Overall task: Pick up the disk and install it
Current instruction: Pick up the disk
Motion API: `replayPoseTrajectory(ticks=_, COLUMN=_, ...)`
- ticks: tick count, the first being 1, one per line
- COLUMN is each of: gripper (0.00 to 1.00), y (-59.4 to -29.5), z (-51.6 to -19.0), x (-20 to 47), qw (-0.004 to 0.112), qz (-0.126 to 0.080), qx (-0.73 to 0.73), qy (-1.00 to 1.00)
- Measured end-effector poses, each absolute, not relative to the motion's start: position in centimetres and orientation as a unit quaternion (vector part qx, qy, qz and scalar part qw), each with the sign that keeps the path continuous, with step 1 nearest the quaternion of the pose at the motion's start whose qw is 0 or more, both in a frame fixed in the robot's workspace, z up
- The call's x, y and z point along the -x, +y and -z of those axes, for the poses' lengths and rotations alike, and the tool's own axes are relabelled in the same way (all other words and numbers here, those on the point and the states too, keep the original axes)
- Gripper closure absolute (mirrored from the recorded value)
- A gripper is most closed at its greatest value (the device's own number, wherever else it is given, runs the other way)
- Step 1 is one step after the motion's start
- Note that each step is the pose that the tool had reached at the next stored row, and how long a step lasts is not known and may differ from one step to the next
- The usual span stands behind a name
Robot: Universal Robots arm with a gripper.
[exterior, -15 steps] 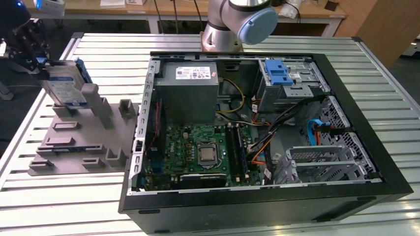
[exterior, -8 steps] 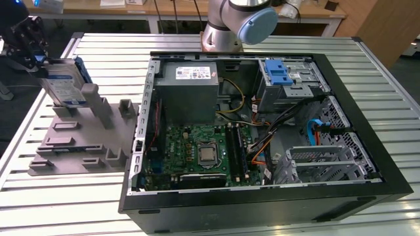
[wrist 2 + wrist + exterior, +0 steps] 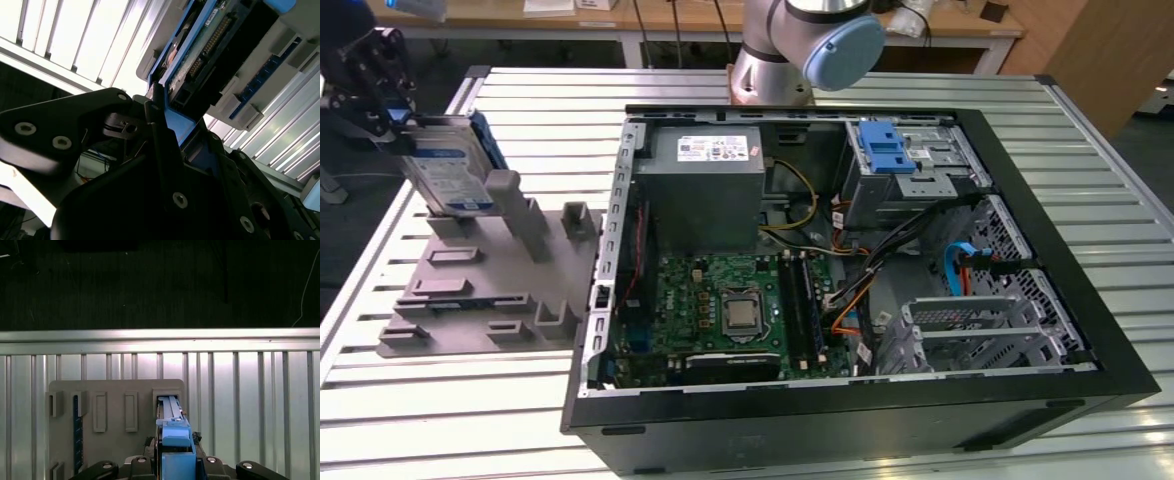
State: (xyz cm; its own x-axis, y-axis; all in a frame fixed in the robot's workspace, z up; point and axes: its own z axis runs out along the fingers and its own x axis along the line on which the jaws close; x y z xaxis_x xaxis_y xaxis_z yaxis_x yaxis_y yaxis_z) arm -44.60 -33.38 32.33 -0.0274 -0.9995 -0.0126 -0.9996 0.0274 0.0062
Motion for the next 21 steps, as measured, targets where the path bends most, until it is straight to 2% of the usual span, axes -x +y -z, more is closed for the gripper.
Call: replayPoseTrajectory(ticks=21, gripper=0.64, y=-33.4, z=-33.4, x=44.6, qw=0.002, qz=-0.007, qx=0.697, qy=0.717)
